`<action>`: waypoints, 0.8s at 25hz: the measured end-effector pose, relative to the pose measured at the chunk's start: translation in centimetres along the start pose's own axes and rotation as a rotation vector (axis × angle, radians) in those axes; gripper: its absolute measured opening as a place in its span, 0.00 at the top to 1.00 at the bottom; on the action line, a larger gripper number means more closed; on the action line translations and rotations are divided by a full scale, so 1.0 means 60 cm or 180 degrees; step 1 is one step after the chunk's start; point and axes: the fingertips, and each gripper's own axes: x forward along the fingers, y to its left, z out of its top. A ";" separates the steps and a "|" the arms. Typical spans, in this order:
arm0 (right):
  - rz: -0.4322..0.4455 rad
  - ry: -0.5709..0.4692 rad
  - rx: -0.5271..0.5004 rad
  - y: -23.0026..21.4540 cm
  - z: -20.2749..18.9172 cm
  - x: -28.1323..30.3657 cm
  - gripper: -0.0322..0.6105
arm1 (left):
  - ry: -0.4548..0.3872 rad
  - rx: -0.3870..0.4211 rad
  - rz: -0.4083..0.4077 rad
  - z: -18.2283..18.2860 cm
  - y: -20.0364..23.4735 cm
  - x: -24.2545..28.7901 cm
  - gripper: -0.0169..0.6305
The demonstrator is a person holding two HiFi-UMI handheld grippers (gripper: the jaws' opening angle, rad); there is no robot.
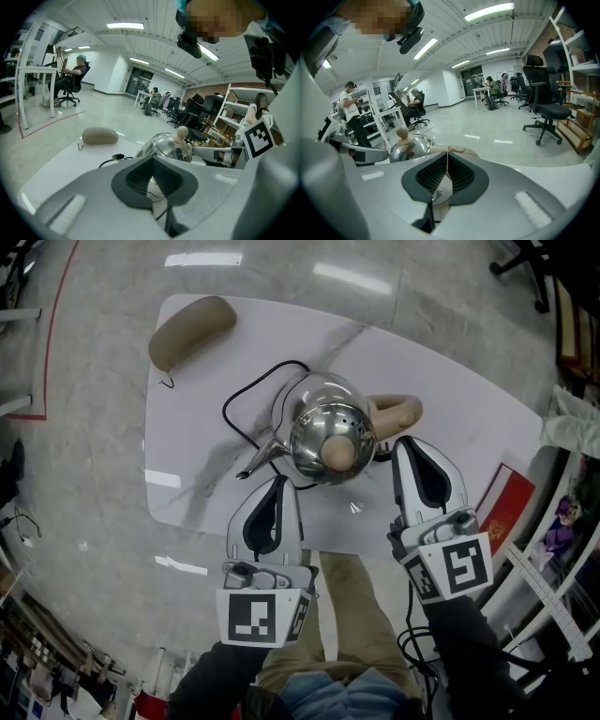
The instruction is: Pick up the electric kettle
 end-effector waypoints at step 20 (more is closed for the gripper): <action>-0.0284 -0.0075 -0.0094 -0.041 -0.020 0.003 0.56 | -0.0362 -0.0256 -0.0017 0.013 0.016 -0.010 0.69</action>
